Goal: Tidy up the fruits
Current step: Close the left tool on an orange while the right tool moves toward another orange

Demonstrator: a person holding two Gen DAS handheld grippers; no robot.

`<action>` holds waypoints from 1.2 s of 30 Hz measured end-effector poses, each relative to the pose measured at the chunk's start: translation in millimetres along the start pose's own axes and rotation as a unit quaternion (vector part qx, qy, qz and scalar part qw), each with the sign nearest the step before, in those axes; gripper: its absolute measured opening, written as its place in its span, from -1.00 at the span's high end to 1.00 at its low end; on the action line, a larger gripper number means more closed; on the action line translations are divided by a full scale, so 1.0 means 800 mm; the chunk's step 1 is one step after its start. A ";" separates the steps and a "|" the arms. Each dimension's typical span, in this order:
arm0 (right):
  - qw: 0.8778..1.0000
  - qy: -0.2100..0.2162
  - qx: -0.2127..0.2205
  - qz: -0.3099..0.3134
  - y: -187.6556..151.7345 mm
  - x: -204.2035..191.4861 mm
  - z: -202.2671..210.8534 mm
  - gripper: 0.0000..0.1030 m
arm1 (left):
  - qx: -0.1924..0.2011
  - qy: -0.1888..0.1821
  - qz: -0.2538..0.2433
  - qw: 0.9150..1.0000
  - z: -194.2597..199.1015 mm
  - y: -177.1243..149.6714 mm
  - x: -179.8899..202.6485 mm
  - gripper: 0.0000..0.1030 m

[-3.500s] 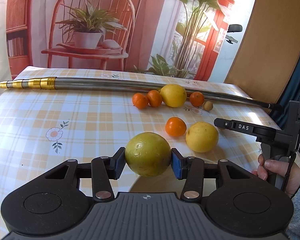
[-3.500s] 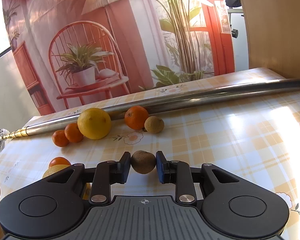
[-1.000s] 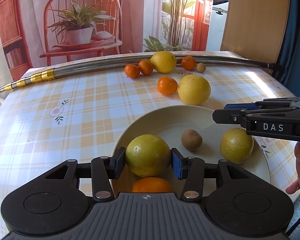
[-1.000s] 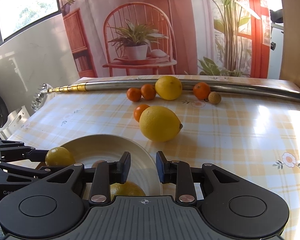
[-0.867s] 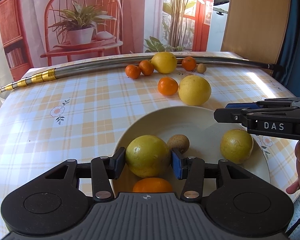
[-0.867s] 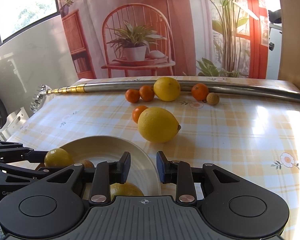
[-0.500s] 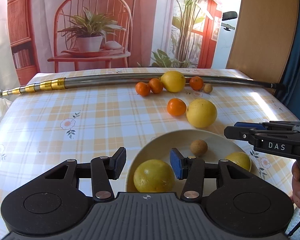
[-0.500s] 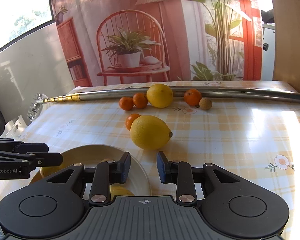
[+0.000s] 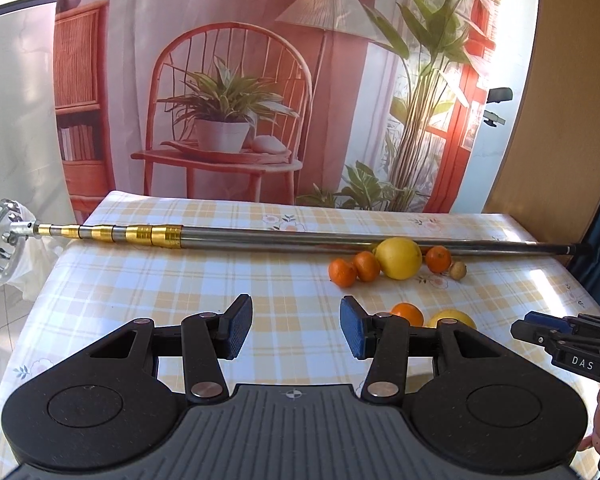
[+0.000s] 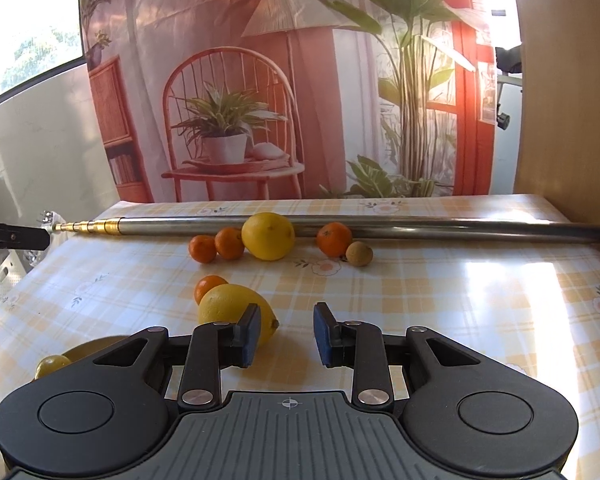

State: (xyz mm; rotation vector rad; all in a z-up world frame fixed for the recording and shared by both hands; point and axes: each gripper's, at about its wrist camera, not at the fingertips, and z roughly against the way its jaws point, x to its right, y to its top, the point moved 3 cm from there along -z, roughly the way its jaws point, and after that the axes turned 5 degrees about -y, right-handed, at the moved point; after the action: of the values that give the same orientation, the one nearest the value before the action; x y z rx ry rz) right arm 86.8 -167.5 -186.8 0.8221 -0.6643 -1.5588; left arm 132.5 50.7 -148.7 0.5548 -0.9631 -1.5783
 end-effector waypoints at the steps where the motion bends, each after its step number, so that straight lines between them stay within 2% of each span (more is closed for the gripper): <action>1: 1.000 -0.001 0.003 0.000 0.005 0.002 -0.001 0.46 | 0.002 -0.002 0.003 1.000 -0.002 0.007 -0.001 0.01; 9: 1.000 -0.014 0.026 -0.007 0.035 0.031 -0.029 0.46 | 0.008 -0.020 0.010 1.000 -0.034 0.043 0.002 0.01; 16: 0.998 -0.039 0.035 -0.019 0.047 0.055 -0.062 0.43 | -0.005 -0.039 -0.035 0.999 -0.093 0.053 0.027 0.02; 20: 0.998 -0.043 0.037 -0.021 0.050 0.062 -0.081 0.43 | -0.018 -0.050 -0.067 0.996 -0.134 0.051 0.042 0.02; 26: 0.998 -0.051 0.030 -0.026 0.036 0.061 -0.103 0.43 | -0.060 -0.058 -0.064 0.994 -0.193 0.030 0.038 0.03; 32: 0.998 -0.052 0.023 -0.041 0.023 0.070 -0.115 0.43 | -0.076 -0.065 -0.081 0.992 -0.220 0.018 0.032 0.07; 36: 0.997 -0.051 0.018 -0.048 0.017 0.073 -0.119 0.43 | -0.075 -0.055 -0.120 0.988 -0.230 0.015 0.042 0.07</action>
State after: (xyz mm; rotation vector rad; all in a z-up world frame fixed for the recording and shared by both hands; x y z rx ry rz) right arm 168.2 -223.6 -240.2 0.8144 -0.7372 -1.6881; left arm 275.3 -33.2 -235.4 0.4957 -0.8745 -1.8982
